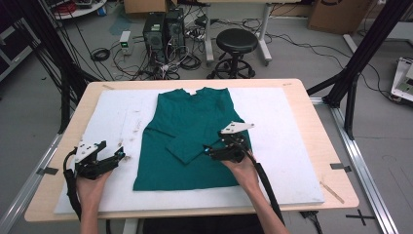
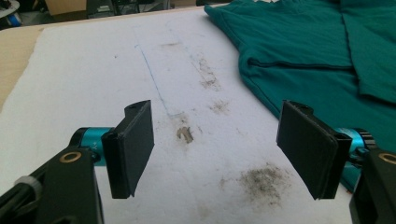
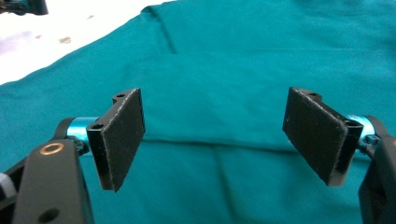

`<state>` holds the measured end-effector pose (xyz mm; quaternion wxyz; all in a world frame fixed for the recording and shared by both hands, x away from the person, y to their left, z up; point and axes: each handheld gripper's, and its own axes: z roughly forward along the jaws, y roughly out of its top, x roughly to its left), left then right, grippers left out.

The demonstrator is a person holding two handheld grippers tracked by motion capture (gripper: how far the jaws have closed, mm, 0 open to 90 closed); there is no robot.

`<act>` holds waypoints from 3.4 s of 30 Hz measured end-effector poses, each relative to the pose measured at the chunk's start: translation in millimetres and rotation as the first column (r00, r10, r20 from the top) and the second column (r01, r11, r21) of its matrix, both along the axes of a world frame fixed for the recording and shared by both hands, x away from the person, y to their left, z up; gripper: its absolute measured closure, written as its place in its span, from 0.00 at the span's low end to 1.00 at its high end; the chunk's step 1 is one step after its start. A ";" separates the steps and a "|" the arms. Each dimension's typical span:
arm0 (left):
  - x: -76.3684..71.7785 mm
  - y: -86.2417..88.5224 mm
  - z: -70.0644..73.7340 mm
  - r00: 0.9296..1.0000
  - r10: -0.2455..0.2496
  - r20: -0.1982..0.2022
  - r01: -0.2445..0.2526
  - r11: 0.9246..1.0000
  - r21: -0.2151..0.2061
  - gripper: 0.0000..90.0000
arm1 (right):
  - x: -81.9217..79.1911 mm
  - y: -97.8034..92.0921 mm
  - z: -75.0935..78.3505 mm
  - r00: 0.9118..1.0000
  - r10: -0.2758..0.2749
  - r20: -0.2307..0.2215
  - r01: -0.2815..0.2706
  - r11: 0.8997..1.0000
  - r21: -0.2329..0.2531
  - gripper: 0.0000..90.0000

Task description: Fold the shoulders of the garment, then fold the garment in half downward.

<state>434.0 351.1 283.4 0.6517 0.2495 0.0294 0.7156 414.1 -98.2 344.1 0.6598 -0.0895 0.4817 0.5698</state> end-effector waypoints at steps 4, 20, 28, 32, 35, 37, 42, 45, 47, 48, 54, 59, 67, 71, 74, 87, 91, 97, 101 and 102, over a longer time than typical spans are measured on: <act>0.0 0.0 0.1 1.000 -0.002 -0.003 0.002 1.000 -0.001 0.30 | -2.6 -27.6 -4.9 1.000 -0.014 0.022 0.012 0.998 0.057 0.24; -0.1 0.2 0.1 1.000 -0.005 0.001 0.005 1.000 0.000 0.30 | 12.8 -109.5 -16.3 1.000 0.017 0.023 -0.022 0.975 0.223 0.24; -0.3 0.6 -0.1 1.000 -0.007 0.001 0.007 1.000 0.003 0.30 | 20.5 -135.0 -20.4 0.999 0.021 0.032 -0.030 0.956 0.291 0.24; -0.3 0.6 -0.6 1.000 -0.008 0.007 0.008 1.000 0.004 0.30 | 24.3 -145.6 -22.3 0.998 0.019 0.059 -0.037 0.944 0.329 0.24; -0.6 1.0 -1.8 1.000 -0.009 0.018 0.009 1.000 0.000 0.30 | 28.7 -152.5 -24.4 0.998 0.027 0.064 -0.048 0.937 0.346 0.24; -1.1 1.0 -2.5 1.000 -0.012 0.014 0.012 1.000 -0.006 0.30 | 31.1 -156.2 -25.9 0.997 0.033 0.066 -0.055 0.933 0.357 0.24; -5.5 1.0 -5.3 0.999 -0.034 -0.001 0.034 0.999 0.009 0.33 | 32.8 -163.7 -27.2 0.995 0.057 0.087 -0.086 0.924 0.373 0.24; -11.2 -1.7 -8.4 0.999 -0.041 0.010 0.041 0.999 0.032 0.34 | 32.6 -166.7 -26.9 0.994 0.072 0.087 -0.100 0.920 0.380 0.24; -14.3 -4.2 -10.0 0.999 -0.042 0.017 0.041 0.998 0.047 0.34 | 33.0 -167.7 -26.5 0.994 0.071 0.086 -0.098 0.919 0.382 0.24; -15.6 -5.3 -10.5 0.999 -0.042 0.019 0.041 0.998 0.053 0.35 | 33.5 -167.8 -26.2 0.994 0.069 0.086 -0.097 0.919 0.383 0.24; -18.4 -12.9 -9.0 0.999 -0.033 -0.002 0.033 0.995 0.090 0.36 | 36.2 -165.6 -25.1 0.996 0.067 0.058 -0.084 0.925 0.371 0.24; -19.2 -20.7 -7.4 1.000 -0.021 -0.017 0.023 0.993 0.116 0.36 | 35.4 -165.5 -25.7 0.996 0.071 0.058 -0.087 0.928 0.363 0.26; -20.6 -36.2 -3.7 0.998 -0.018 -0.068 0.026 0.992 0.120 0.37 | 35.0 -164.3 -25.6 0.996 0.066 0.058 -0.083 0.929 0.362 0.26; -20.5 -43.7 -0.5 0.993 -0.045 -0.108 0.059 0.990 0.131 0.39 | 34.6 -161.8 -25.5 0.996 0.067 0.056 -0.083 0.932 0.352 0.26; -19.5 -51.6 2.3 0.987 -0.030 -0.156 0.051 0.989 0.136 0.44 | 34.5 -160.2 -25.5 0.996 0.064 0.055 -0.079 0.933 0.350 0.26; -7.3 -78.5 15.1 0.963 0.062 -0.262 -0.050 0.997 0.053 0.52 | 33.9 -151.9 -24.8 0.999 0.021 0.028 -0.029 0.936 0.352 0.28; -3.4 -81.8 21.5 0.954 0.061 -0.295 -0.051 0.998 0.039 0.53 | 32.8 -145.8 -23.8 1.000 0.008 0.011 -0.012 0.937 0.348 0.28; 0.9 -86.0 25.5 0.943 0.094 -0.320 -0.088 0.996 0.033 0.58 | 33.1 -143.4 -23.1 1.000 -0.008 0.010 0.004 0.939 0.343 0.28; 1.7 -87.5 25.0 0.946 0.088 -0.312 -0.079 0.996 0.041 0.63 | 34.1 -143.5 -22.4 1.000 -0.007 0.000 0.006 0.937 0.349 0.28; 1.8 -87.6 24.9 0.946 0.088 -0.310 -0.078 0.996 0.047 0.64 | 34.1 -143.4 -22.3 1.000 -0.008 0.001 0.007 0.938 0.347 0.28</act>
